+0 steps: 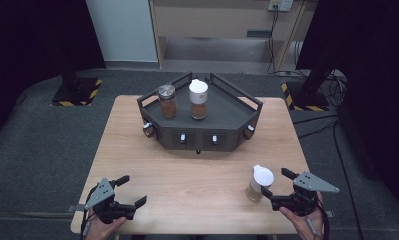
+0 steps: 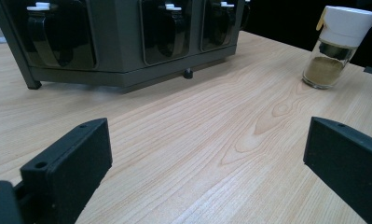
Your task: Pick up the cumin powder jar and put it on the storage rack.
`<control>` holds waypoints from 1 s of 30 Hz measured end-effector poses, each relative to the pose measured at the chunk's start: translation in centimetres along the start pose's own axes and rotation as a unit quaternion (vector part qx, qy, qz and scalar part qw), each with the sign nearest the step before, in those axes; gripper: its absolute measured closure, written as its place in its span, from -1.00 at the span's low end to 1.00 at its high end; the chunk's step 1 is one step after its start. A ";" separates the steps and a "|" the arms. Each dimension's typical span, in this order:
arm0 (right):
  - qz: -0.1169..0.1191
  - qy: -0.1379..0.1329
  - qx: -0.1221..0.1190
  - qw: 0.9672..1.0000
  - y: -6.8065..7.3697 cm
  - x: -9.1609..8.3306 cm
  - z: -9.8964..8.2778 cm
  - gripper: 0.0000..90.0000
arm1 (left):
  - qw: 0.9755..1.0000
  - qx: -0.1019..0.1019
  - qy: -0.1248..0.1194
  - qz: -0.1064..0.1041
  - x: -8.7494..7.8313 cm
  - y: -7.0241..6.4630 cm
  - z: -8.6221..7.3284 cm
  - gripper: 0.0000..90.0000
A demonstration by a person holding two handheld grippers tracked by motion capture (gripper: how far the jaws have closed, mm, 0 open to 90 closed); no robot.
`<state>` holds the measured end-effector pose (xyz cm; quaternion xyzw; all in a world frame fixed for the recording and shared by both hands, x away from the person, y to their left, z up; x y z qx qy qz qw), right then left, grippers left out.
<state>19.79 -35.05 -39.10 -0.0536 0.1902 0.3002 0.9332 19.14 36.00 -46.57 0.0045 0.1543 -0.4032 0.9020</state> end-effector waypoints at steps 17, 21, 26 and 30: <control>0.006 0.026 0.014 1.000 -0.2 2.9 -0.2 -0.71 | 1.000 -0.001 -0.002 0.000 0.0 0.0 0.0 -1.00; 0.009 0.031 0.019 0.999 -0.3 3.3 -0.4 -0.57 | 1.000 -0.001 -0.002 0.001 0.0 0.0 0.0 -1.00; 0.007 0.033 0.014 0.999 0.0 3.5 -0.5 -0.35 | 1.000 -0.001 -0.002 0.001 0.0 0.0 0.0 -1.00; -0.006 0.034 0.003 0.999 0.6 3.4 -0.3 -0.32 | 1.000 -0.001 -0.002 0.001 -0.1 0.0 0.0 -1.00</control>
Point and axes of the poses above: each handheld gripper's, and its own axes: x roughly forward along the jaws, z roughly out of its top, y roughly to its left, the point moved 1 cm from there along x, roughly forward along the jaws, and after that the axes turned 3 degrees about -z, right-handed, at the moved point
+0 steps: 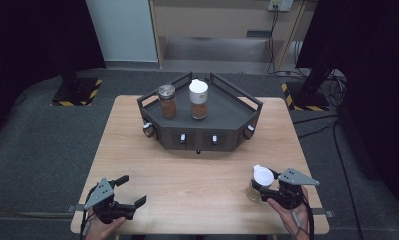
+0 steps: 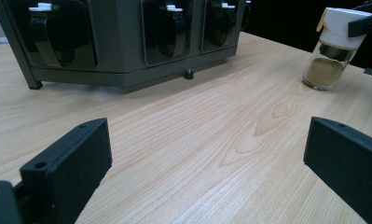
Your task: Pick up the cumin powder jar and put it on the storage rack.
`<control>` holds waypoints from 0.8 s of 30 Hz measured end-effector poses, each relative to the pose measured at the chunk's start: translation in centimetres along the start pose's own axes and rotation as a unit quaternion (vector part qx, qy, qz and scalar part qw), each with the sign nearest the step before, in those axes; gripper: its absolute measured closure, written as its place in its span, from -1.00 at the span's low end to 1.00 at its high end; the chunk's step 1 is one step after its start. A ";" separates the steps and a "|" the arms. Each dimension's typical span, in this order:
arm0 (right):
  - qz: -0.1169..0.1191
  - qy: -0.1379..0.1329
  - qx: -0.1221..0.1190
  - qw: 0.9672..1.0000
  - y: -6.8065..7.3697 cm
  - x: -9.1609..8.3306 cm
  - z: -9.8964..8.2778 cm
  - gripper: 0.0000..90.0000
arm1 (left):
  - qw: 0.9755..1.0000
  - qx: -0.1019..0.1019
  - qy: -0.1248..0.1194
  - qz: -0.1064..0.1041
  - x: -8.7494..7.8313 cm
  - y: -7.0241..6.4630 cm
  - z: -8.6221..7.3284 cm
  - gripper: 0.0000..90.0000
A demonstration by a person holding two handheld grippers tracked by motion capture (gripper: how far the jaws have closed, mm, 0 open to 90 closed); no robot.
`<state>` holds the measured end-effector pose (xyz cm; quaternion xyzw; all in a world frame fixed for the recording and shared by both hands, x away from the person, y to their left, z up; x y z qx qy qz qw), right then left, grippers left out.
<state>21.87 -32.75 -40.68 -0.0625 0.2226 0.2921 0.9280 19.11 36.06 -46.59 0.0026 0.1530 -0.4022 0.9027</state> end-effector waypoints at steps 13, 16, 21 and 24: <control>-0.011 0.007 -0.005 1.000 0.4 -0.1 0.8 -0.31 | 1.000 -0.001 0.000 0.001 0.0 0.0 0.0 -1.00; -0.011 0.006 -0.009 1.000 0.5 -0.2 1.2 -0.31 | 1.000 -0.001 0.000 0.000 0.0 0.0 0.0 -1.00; -0.008 0.008 -0.014 1.000 0.5 -0.3 2.1 -0.31 | 1.000 -0.001 0.000 0.000 0.0 0.0 0.0 -1.00; -0.006 0.009 -0.019 1.000 0.5 -0.3 2.7 -0.31 | 1.000 -0.001 0.000 0.000 0.0 0.0 0.0 -1.00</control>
Point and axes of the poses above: each handheld gripper's, and its own axes: x roughly forward along the jaws, z roughly out of its top, y roughly to its left, the point moved 1 cm from there along x, roughly forward along the jaws, and after that the axes turned 3 degrees about -z, right-handed, at the moved point
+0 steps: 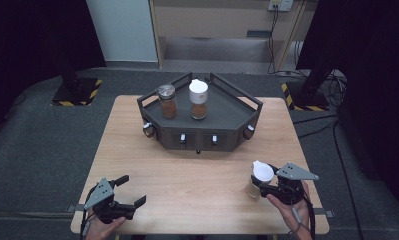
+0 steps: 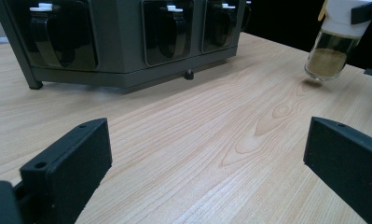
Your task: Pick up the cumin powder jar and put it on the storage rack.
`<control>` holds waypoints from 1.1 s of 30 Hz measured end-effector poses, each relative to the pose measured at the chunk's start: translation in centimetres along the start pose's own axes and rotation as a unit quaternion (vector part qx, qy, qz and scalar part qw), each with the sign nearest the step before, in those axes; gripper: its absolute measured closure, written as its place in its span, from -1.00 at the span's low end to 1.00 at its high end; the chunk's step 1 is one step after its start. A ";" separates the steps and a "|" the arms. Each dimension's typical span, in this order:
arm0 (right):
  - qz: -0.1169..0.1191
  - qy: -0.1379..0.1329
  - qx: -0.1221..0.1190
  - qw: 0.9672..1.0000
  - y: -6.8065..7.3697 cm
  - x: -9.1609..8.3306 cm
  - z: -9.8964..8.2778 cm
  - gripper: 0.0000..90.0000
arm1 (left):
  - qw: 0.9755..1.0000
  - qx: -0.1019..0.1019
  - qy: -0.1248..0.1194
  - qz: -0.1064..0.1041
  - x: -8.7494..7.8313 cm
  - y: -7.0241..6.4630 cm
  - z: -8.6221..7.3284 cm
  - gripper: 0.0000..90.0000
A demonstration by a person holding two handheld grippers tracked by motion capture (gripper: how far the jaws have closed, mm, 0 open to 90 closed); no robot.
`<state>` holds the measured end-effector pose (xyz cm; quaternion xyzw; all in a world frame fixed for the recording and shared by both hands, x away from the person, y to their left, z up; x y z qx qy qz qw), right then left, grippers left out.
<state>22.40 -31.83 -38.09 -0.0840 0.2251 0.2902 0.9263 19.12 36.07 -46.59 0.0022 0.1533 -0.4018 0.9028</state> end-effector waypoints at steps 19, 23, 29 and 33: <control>0.013 0.007 0.001 1.000 -0.1 0.5 5.1 -0.31 | 1.000 0.000 0.001 -0.001 0.0 0.0 0.0 -1.00; 0.014 0.009 -0.001 1.000 0.0 0.5 6.5 -0.31 | 1.000 -0.001 0.000 -0.001 0.0 0.1 0.0 -1.00; 0.017 0.012 0.000 1.000 -0.1 0.5 8.4 -0.31 | 1.000 -0.002 0.000 -0.001 0.0 0.0 0.0 -1.00; 0.016 0.013 0.000 1.000 -0.2 0.5 9.8 -0.31 | 1.000 -0.002 0.000 -0.001 0.0 0.1 0.0 -1.00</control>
Point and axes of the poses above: each handheld gripper's, and its own axes: x roughly forward along the jaws, z roughly out of its top, y roughly to its left, the point moved 1 cm from there along x, roughly forward along the jaws, and after that the axes turned 3 degrees about -z, right-handed, at the moved point
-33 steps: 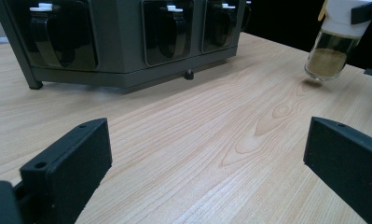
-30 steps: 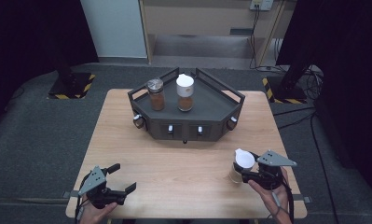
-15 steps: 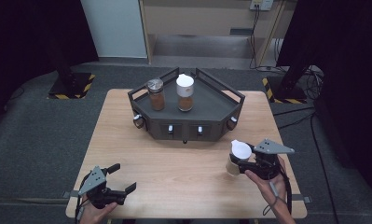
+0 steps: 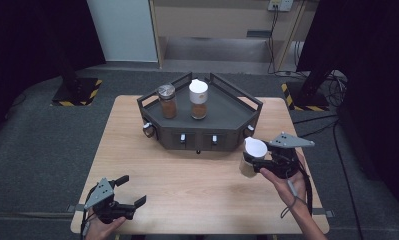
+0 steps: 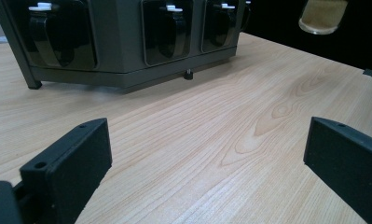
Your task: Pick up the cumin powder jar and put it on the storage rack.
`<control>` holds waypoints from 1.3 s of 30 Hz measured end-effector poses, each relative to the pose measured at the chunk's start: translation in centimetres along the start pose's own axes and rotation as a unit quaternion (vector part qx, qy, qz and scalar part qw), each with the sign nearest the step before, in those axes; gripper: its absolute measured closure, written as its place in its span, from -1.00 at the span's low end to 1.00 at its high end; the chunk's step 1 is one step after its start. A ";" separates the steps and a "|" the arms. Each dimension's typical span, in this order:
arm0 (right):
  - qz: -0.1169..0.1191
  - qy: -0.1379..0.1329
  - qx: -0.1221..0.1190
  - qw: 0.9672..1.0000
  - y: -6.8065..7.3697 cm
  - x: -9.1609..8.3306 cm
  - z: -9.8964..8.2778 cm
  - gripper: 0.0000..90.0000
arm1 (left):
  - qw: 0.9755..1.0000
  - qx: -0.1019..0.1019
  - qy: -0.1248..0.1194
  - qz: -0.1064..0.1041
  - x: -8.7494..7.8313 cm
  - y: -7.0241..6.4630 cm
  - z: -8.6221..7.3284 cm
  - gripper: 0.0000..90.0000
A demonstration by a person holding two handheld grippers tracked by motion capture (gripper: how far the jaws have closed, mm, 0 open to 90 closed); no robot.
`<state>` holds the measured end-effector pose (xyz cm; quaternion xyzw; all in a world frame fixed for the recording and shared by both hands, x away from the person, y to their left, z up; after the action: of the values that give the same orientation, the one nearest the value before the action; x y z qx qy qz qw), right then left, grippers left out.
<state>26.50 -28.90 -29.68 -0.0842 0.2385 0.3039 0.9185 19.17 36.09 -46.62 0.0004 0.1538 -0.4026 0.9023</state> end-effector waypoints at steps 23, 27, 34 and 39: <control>-0.008 -0.004 -0.006 1.000 -0.4 0.8 8.2 -0.31 | 1.000 0.000 0.001 -0.002 0.1 0.0 0.0 -1.00; -0.011 -0.004 -0.003 1.000 -0.5 1.3 9.3 -0.31 | 1.000 0.001 0.001 -0.002 0.0 0.0 0.0 -1.00; -0.022 0.000 0.000 1.000 -0.7 2.7 11.0 -0.31 | 1.000 0.000 0.001 -0.002 0.0 0.0 0.0 -1.00; -0.031 0.004 0.005 1.000 -1.0 3.8 12.1 -0.31 | 1.000 0.000 0.001 -0.003 0.0 0.0 0.0 -1.00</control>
<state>34.43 -24.06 -20.94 -0.0880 0.2406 0.2741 0.9269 19.21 36.07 -46.62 0.0006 0.1545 -0.4049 0.9012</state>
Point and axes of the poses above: each handheld gripper's, and its own axes: x roughly forward along the jaws, z roughly out of its top, y roughly to its left, the point moved 1 cm from there along x, roughly forward along the jaws, and after that the axes turned 3 degrees about -z, right-handed, at the moved point
